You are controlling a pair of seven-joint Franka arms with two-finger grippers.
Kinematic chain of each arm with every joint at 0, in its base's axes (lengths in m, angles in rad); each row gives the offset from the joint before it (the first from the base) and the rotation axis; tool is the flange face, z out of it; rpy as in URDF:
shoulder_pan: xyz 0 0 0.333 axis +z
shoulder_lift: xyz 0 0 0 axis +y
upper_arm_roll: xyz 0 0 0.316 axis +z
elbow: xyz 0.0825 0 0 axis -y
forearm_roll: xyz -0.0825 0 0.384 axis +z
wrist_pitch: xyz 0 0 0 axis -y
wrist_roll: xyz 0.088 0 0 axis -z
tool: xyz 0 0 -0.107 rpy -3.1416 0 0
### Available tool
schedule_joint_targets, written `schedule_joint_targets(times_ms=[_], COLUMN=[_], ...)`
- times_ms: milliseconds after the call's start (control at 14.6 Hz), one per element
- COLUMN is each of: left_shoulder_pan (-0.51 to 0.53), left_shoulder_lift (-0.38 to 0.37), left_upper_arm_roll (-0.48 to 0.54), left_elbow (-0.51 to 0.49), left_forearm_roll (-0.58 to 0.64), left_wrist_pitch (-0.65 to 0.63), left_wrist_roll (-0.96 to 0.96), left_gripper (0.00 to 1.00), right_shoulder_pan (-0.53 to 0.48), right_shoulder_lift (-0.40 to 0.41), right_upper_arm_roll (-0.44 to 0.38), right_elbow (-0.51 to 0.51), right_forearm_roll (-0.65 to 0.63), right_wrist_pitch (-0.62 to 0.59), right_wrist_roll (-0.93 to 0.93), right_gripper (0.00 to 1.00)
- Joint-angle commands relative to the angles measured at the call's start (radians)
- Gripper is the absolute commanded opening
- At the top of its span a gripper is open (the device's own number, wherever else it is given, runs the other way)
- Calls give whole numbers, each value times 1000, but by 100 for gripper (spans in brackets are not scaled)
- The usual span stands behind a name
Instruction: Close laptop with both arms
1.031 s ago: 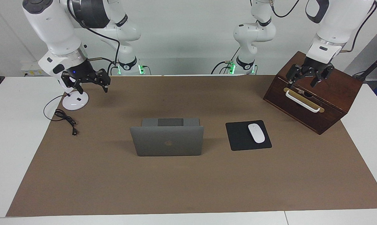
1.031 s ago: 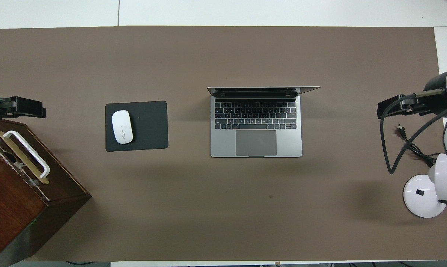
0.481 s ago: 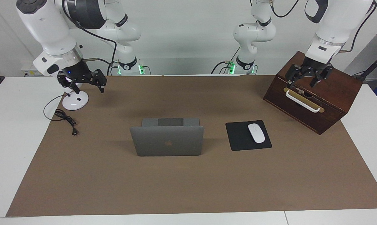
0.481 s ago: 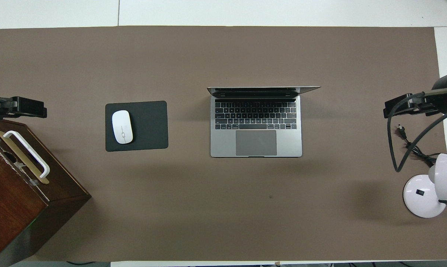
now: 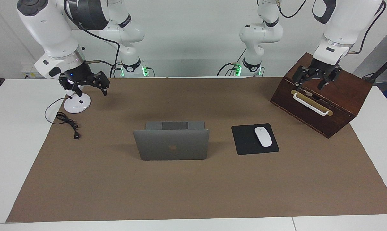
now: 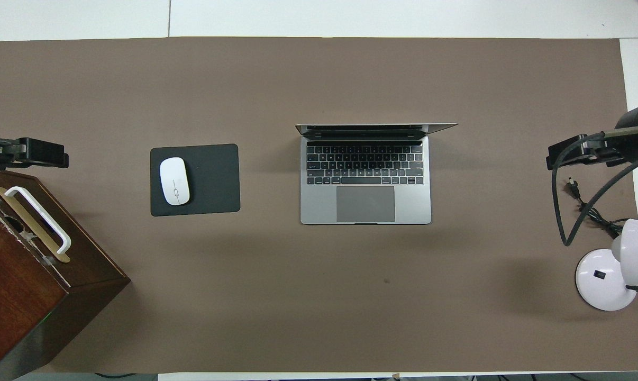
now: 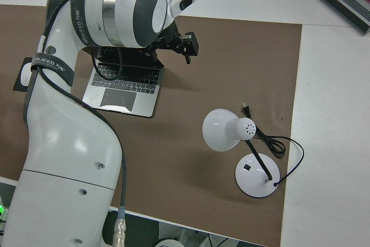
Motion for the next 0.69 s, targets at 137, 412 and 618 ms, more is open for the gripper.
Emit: schedule_joint_targets(times_ms=[137,412,618], left_shoulder_pan=[-15,-14,-10], left_shoulder_lift=[-20,-20,-20], left_upper_arm_roll=[12,10,9], left_elbow=[-46,-57,-59], left_forearm_roll=[-12,-12,-13], left_wrist_pitch=[69,112,152], left_wrist_roll=[-7,5,5], left_gripper=[4,0,0], right_shoulder_pan=[-12,-12,-7], right_shoulder_lift=[-2,-5,-8], right_upper_arm_roll=[24,32,34], right_elbow=[-2,-2,-2], right_forearm_roll=[0,23,46], right_wrist_pitch=[-20,10,24], right_wrist_roll=[13,-88,-103], right_gripper=[100,100,100])
